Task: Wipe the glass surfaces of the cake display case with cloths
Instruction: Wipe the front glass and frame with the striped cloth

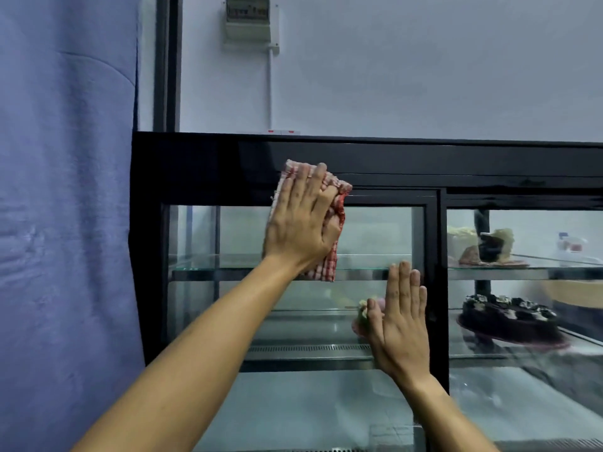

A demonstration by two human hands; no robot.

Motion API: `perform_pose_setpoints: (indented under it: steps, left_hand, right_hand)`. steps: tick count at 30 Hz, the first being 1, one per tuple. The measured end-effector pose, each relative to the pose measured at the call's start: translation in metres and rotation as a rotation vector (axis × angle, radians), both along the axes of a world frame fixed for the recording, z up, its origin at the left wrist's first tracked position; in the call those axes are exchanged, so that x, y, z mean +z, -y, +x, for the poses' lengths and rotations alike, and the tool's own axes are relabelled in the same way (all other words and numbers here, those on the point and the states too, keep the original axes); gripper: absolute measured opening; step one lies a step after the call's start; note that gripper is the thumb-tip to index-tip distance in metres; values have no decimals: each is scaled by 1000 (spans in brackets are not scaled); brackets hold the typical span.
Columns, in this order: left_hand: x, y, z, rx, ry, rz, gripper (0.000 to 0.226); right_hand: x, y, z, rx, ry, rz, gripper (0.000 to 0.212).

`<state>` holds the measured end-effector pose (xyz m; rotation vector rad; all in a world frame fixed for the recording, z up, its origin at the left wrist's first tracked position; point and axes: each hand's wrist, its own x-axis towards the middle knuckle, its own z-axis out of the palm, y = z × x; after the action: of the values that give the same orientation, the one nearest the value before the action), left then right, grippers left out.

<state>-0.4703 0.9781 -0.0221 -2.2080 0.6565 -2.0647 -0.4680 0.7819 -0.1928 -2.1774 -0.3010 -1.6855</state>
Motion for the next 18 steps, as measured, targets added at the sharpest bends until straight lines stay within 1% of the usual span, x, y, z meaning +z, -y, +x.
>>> perform_pose_setpoints:
  steps: [4,7,8,9,11,12,13,16,18]
  left_hand:
    - [8,33,7,11,30,215,59]
    - [24,22,11,57,74,386,58]
    - [29,15,13,71,95,396,58]
    - [33,8,13,77,107,352,59]
    - [28,6,11,59,93,202,61]
    - [17,8,8,38,76,184,62]
    - [0,10,6,18,73,236,63]
    - [-63,3,1,-23,17,621,63]
    - [-77,-8,3,-32,-21,754,62]
  right_hand:
    - [-1,12,-4,-36,-60,-68,71]
    - [-6,26,-4,-106,-63,-138,72]
    - [-9,30,-4,-113,-68,-155,72]
    - [-11,32,-3,-113,-68,-163,72]
    - [-10,34,0,-111,-51,-168,72]
    - [-10,33,0,-109,-43,-168,71]
    - [-11,32,-1,-98,-34,-169,71]
    - [-20,35,-1,-37,-11,-148,67]
    - [-30,38,-4,14,11,-80,64]
